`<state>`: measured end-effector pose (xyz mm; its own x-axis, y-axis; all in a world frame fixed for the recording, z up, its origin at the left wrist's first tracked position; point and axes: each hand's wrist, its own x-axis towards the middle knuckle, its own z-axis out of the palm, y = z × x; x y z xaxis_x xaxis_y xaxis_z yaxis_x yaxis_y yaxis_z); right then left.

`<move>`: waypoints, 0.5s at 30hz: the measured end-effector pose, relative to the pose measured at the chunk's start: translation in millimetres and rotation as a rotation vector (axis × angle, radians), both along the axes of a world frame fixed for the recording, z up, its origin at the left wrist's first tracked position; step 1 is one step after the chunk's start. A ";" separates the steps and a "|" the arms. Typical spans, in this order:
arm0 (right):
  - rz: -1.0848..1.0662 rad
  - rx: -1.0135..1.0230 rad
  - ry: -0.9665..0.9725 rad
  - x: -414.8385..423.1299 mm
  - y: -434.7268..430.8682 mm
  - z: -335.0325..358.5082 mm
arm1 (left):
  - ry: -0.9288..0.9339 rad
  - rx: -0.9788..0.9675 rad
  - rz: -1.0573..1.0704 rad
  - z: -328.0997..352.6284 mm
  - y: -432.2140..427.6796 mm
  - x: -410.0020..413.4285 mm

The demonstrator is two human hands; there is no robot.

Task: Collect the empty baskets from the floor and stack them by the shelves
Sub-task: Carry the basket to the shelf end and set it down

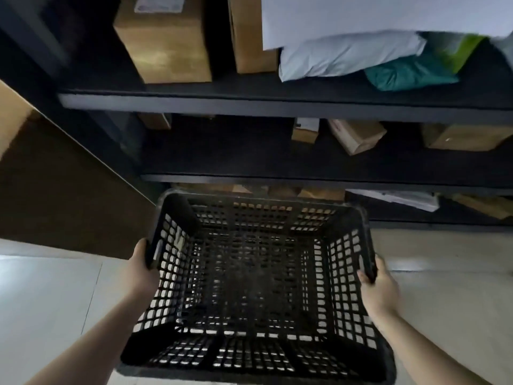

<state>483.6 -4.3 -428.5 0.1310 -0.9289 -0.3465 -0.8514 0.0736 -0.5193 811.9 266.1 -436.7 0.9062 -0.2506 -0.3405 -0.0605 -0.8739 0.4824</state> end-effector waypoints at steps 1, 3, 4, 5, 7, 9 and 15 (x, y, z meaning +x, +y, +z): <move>-0.005 0.003 0.000 4.0 -1.2 -13.5 | -0.009 0.002 -0.003 -12.2 -2.8 4.7; -0.016 0.024 -0.004 11.2 -2.9 -37.9 | -0.025 0.006 -0.007 -33.1 -7.1 13.3; -0.022 0.032 -0.005 14.1 -3.6 -48.6 | -0.035 0.017 -0.013 -42.4 -8.8 16.7; -0.028 0.033 -0.006 16.0 -4.7 -58.2 | -0.042 0.032 -0.024 -51.8 -10.3 19.7; -0.043 0.030 -0.010 19.0 -6.6 -71.8 | -0.041 0.057 -0.026 -67.8 -12.4 23.5; -0.045 0.020 -0.005 21.7 -8.3 -79.4 | -0.029 0.058 -0.025 -78.5 -14.6 23.4; -0.030 -0.010 0.014 26.0 -5.3 -84.3 | 0.002 0.102 -0.021 -89.8 -5.4 18.8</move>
